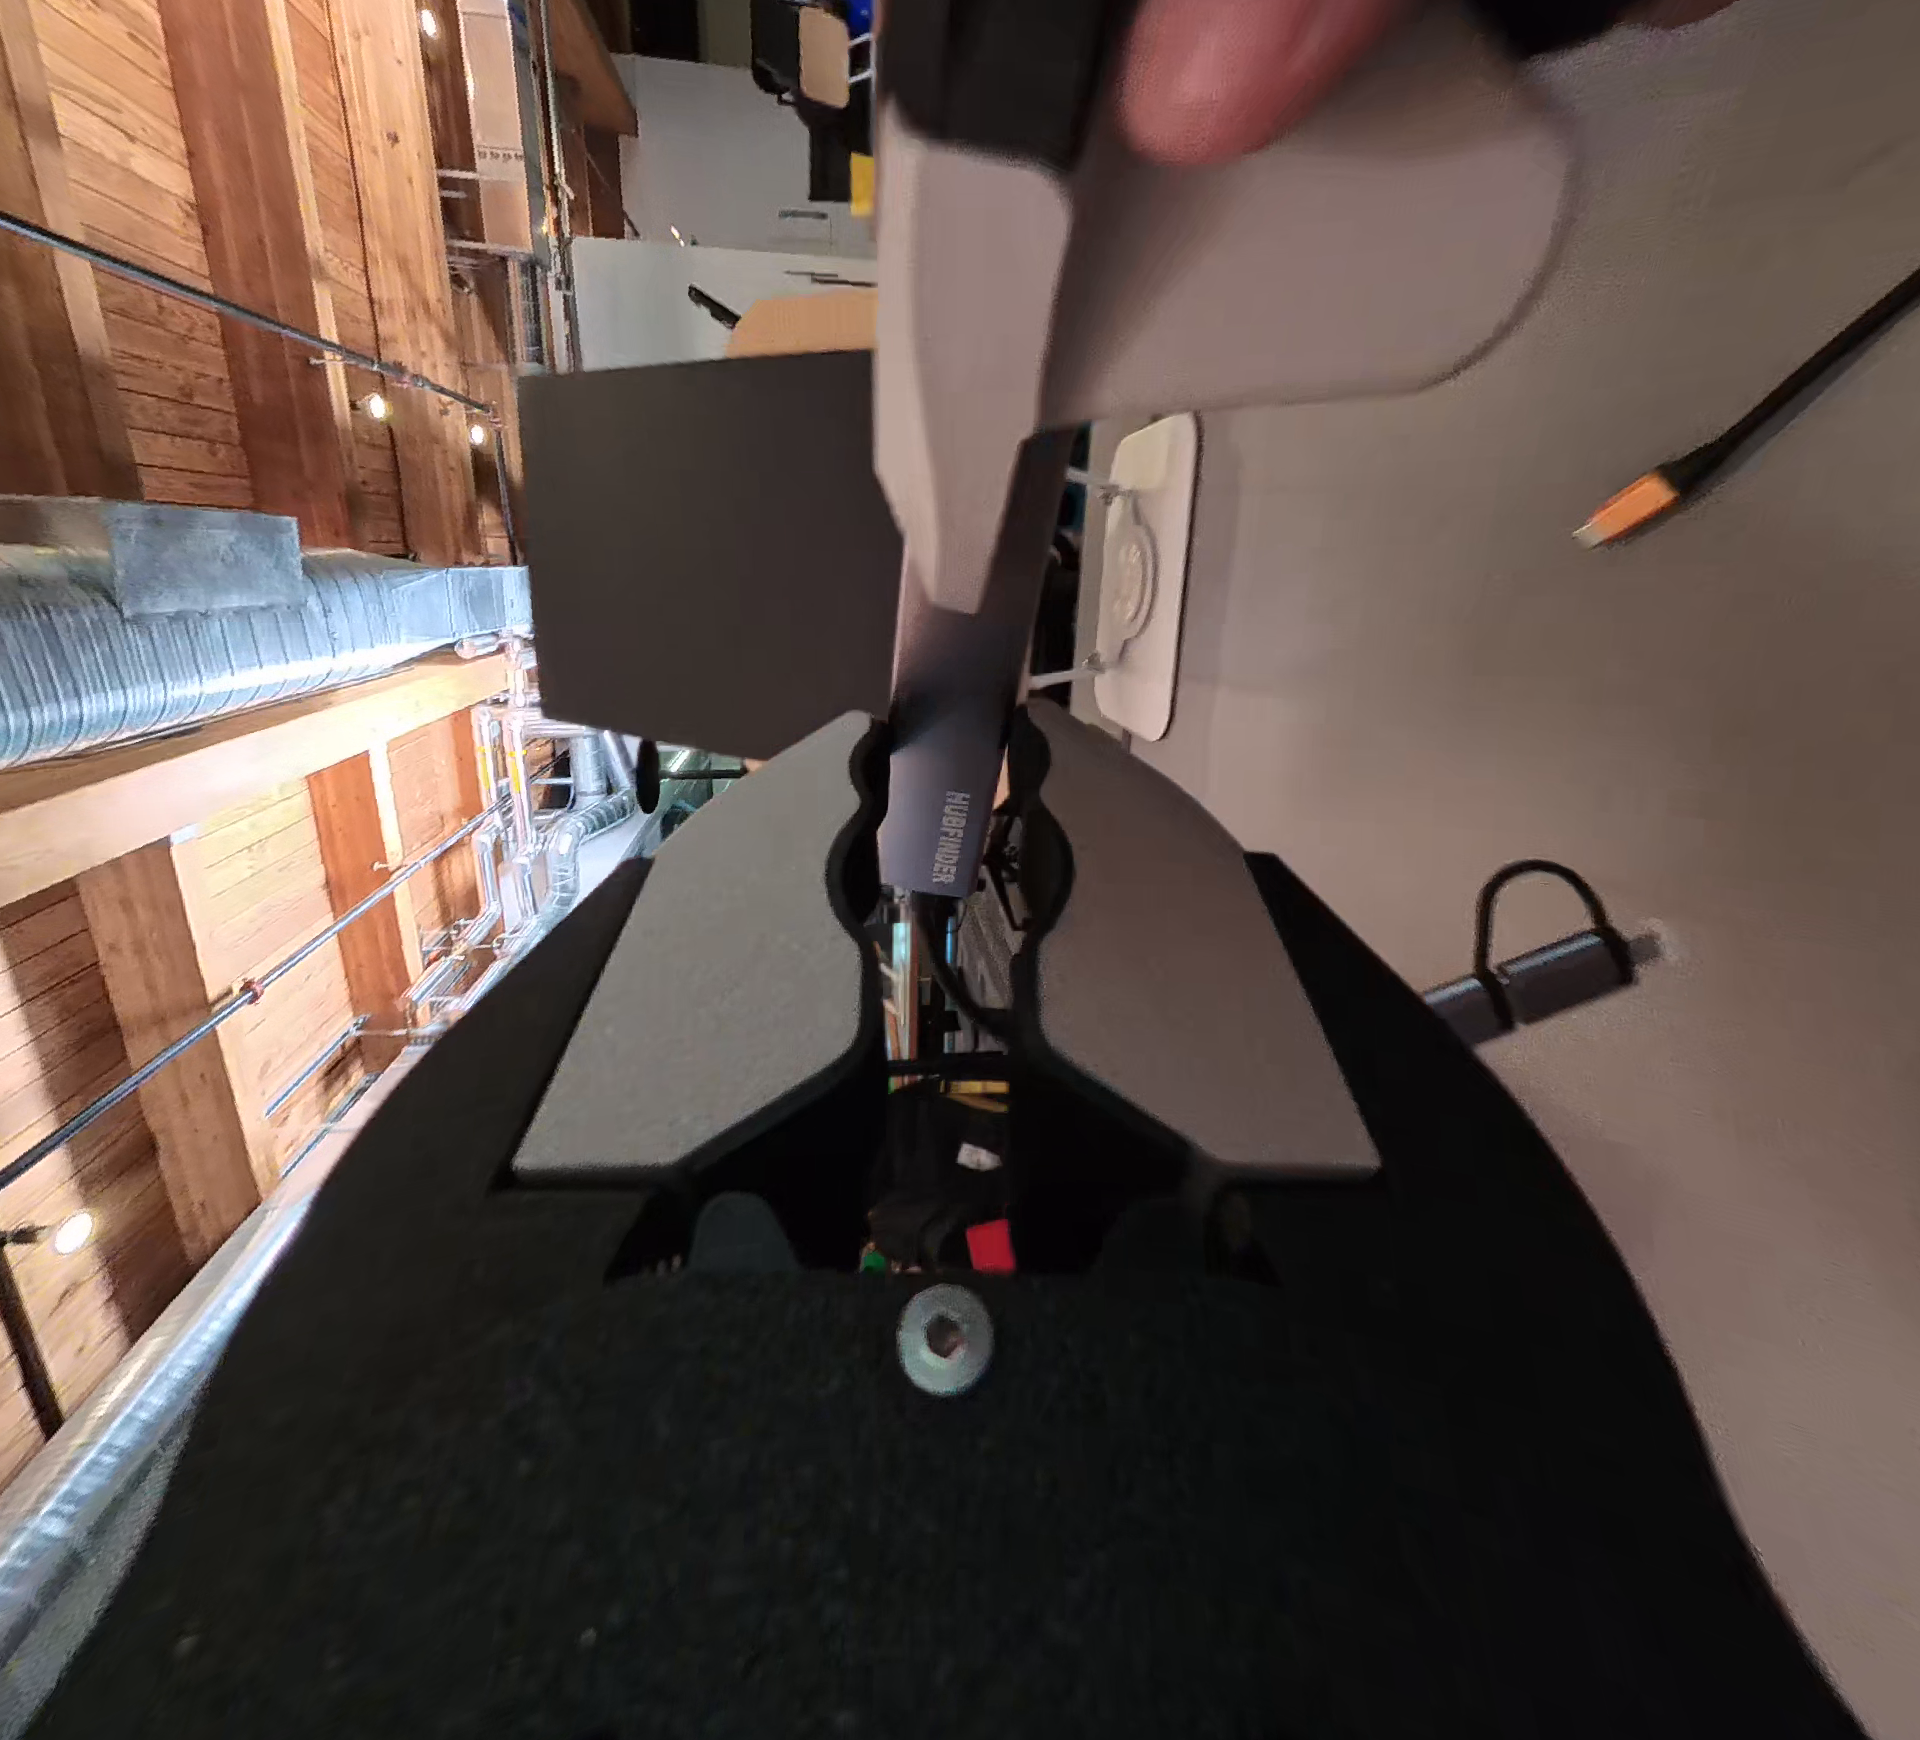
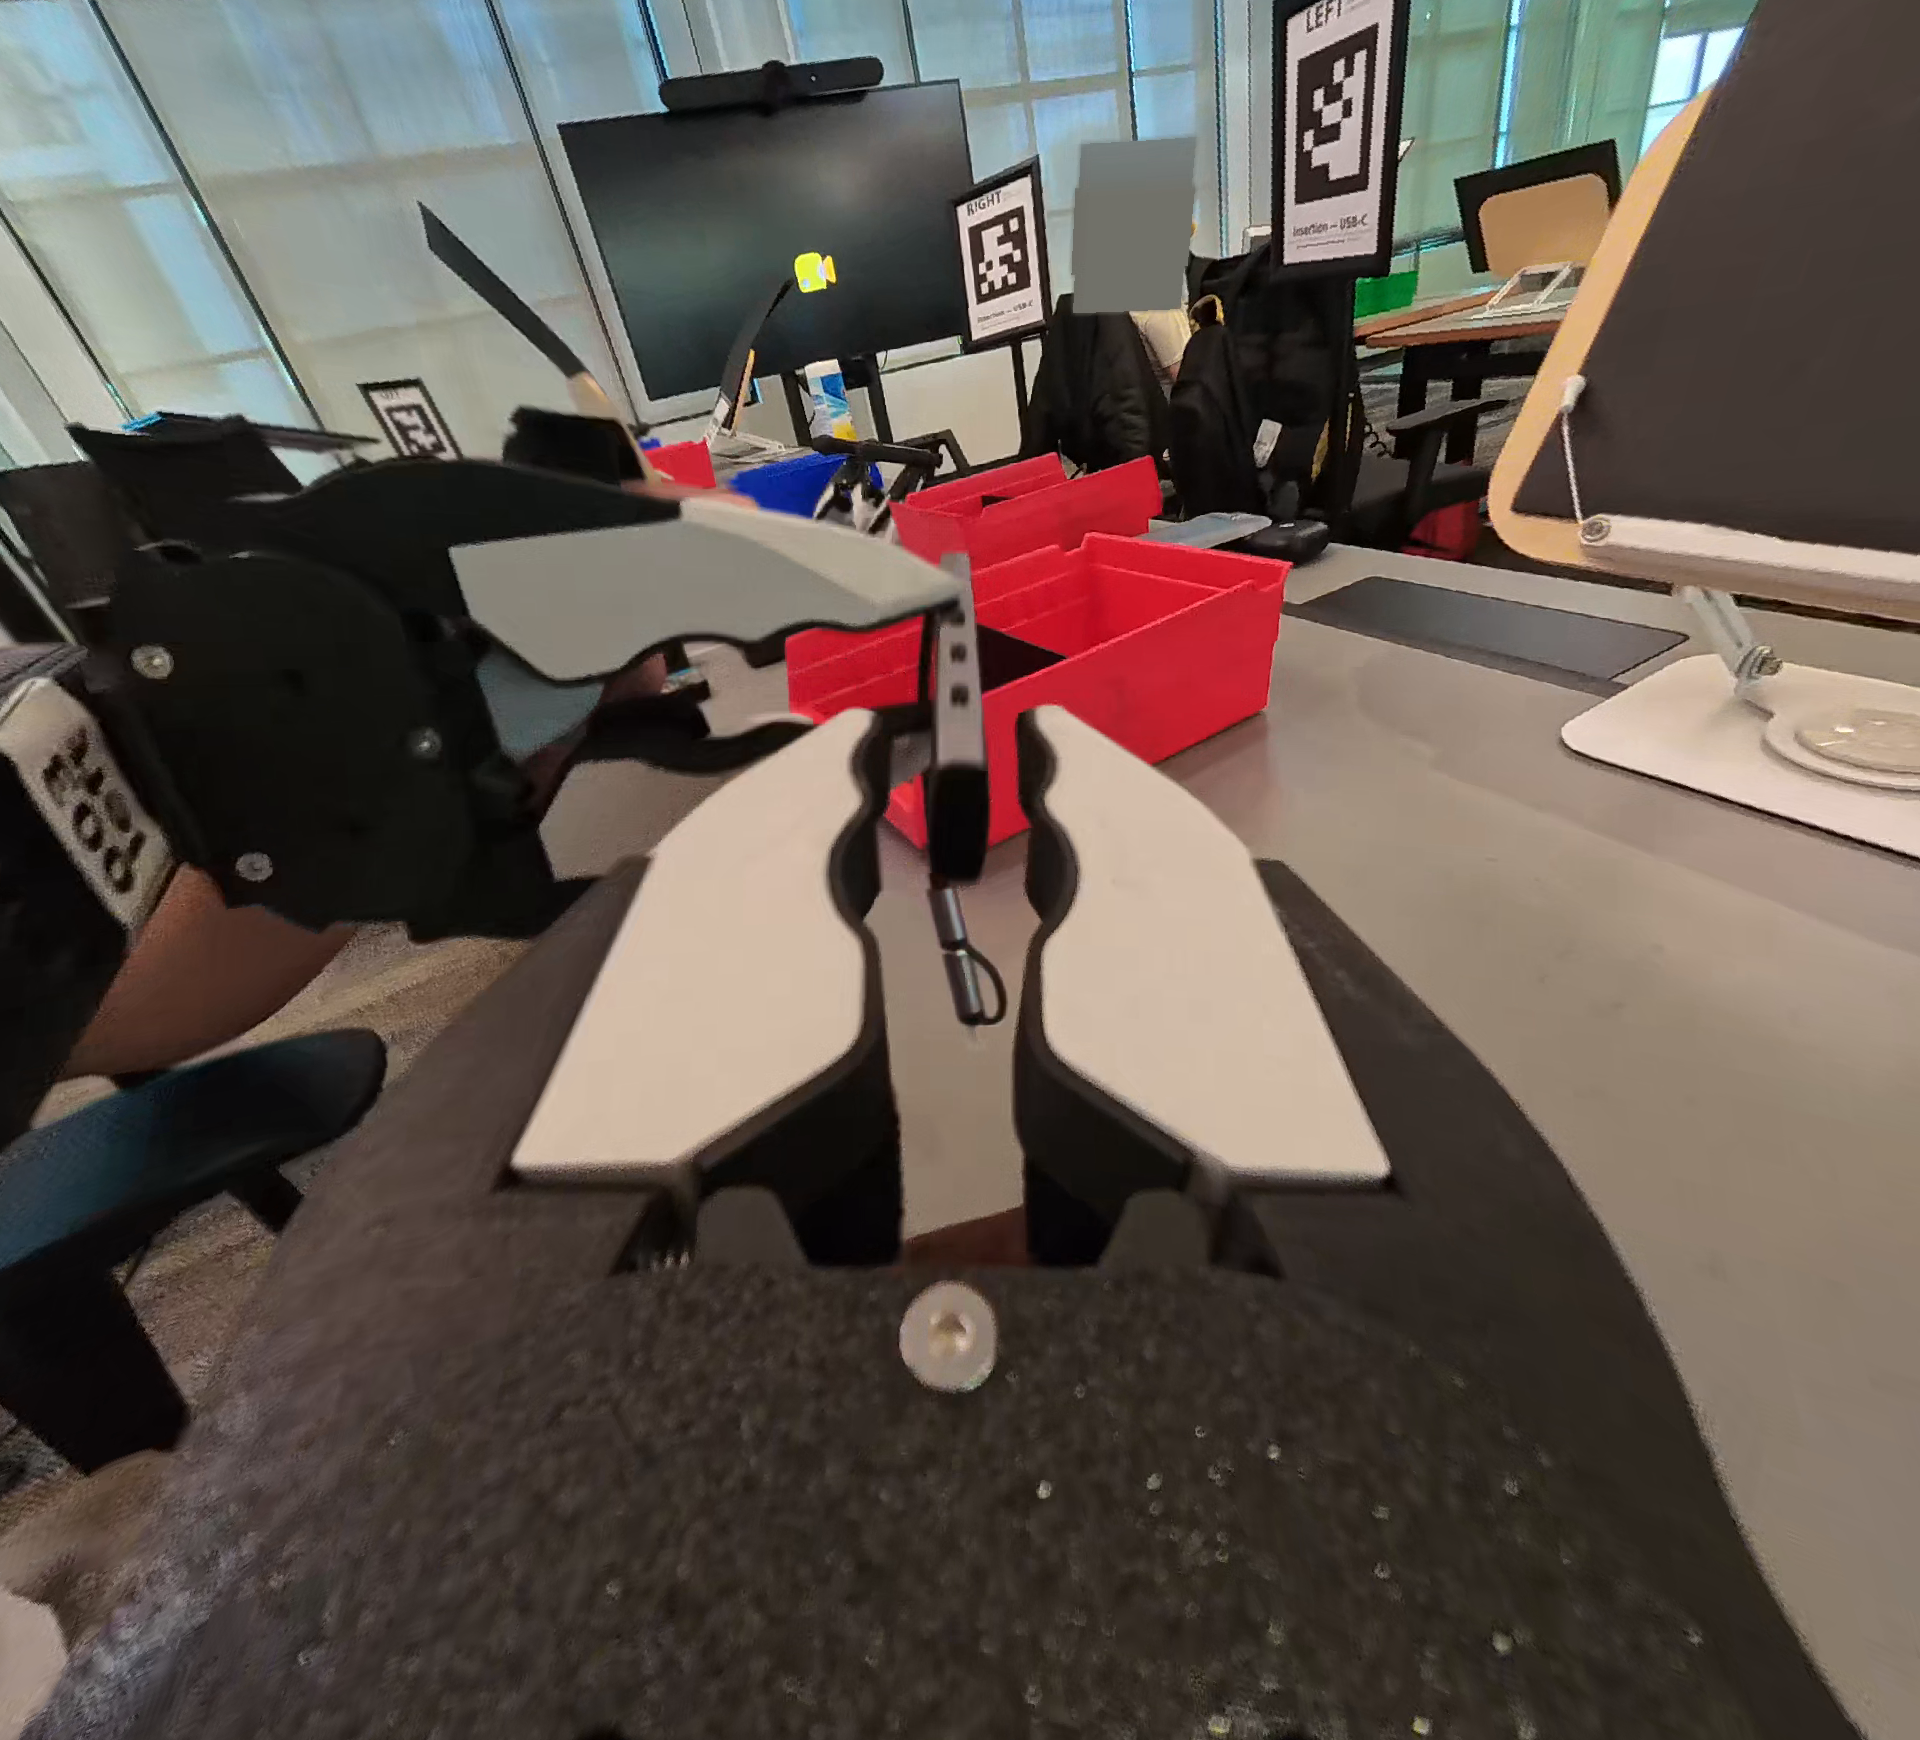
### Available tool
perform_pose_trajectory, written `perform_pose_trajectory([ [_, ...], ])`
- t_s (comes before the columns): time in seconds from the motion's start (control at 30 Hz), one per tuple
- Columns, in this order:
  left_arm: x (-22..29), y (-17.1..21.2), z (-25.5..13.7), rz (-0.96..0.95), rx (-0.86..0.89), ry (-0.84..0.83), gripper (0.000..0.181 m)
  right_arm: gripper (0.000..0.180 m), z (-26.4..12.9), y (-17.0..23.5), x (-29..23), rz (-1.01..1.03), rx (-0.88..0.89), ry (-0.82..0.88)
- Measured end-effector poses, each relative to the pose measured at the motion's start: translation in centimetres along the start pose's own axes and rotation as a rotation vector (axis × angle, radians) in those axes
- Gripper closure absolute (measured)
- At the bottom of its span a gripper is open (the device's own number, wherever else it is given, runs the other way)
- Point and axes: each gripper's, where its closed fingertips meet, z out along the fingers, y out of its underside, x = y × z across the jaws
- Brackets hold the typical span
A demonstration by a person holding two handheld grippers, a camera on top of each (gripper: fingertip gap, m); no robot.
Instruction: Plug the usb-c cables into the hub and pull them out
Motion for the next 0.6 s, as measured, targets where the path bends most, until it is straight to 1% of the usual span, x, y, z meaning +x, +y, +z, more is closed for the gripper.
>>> perform_pose_trajectory([
  [0.03, 0.7, -0.7, -0.1, 0.002, 0.008, 0.012, 0.16, 0.167, -0.4, 0.2, 0.0, -0.015, -0.013, -0.004],
  [0.07, 1.1, -1.1, -0.2, -0.001, 0.01, 0.011, 0.16, 0.171, -0.9, 0.6, 0.1, -0.035, -0.039, -0.015],
  [0.1, 1.6, -1.4, -0.2, -0.029, 0.024, 0.031, 0.159, 0.171, -1.3, 1.2, 0.1, -0.053, -0.08, -0.026],
  [0.17, 3.1, -2.0, -0.5, -0.177, 0.075, 0.133, 0.16, 0.171, -2.2, 2.3, 0.5, -0.101, -0.144, -0.038],
  [0.2, 3.5, -2.1, -0.8, -0.27, 0.096, 0.181, 0.175, 0.171, -2.6, 2.8, 0.9, -0.138, -0.169, -0.03],
  [0.23, 4.0, -2.5, -1.4, -0.371, 0.15, 0.254, 0.179, 0.171, -3.0, 3.3, 1.3, -0.171, -0.188, -0.02],
  [0.27, 4.4, -2.8, -2.0, -0.473, 0.208, 0.334, 0.178, 0.171, -3.5, 3.6, 1.5, -0.19, -0.187, -0.034],
  [0.3, 4.6, -2.6, -2.4, -0.576, 0.238, 0.393, 0.176, 0.171, -4.0, 3.8, 1.5, -0.196, -0.177, -0.057],
  [0.37, 5.3, -1.9, -2.6, -0.773, 0.284, 0.508, 0.162, 0.171, -4.7, 4.5, 2.1, -0.201, -0.199, -0.066],
  [0.4, 5.8, -1.6, -2.7, -0.843, 0.303, 0.558, 0.157, 0.171, -4.9, 4.8, 2.3, -0.21, -0.207, -0.075],
  [0.47, 6.4, -1.1, -2.7, -0.894, 0.344, 0.592, 0.15, 0.171, -5.1, 5.1, 2.2, -0.22, -0.206, -0.103],
  [0.53, 6.8, -1.0, -2.5, -0.876, 0.369, 0.59, 0.14, 0.171, -5.1, 5.4, 1.6, -0.226, -0.2, -0.139],
  [0.6, 7.1, -1.9, -3.0, -0.885, 0.45, 0.641, 0.139, 0.171, -4.9, 5.5, 0.4, -0.233, -0.182, -0.196],
])
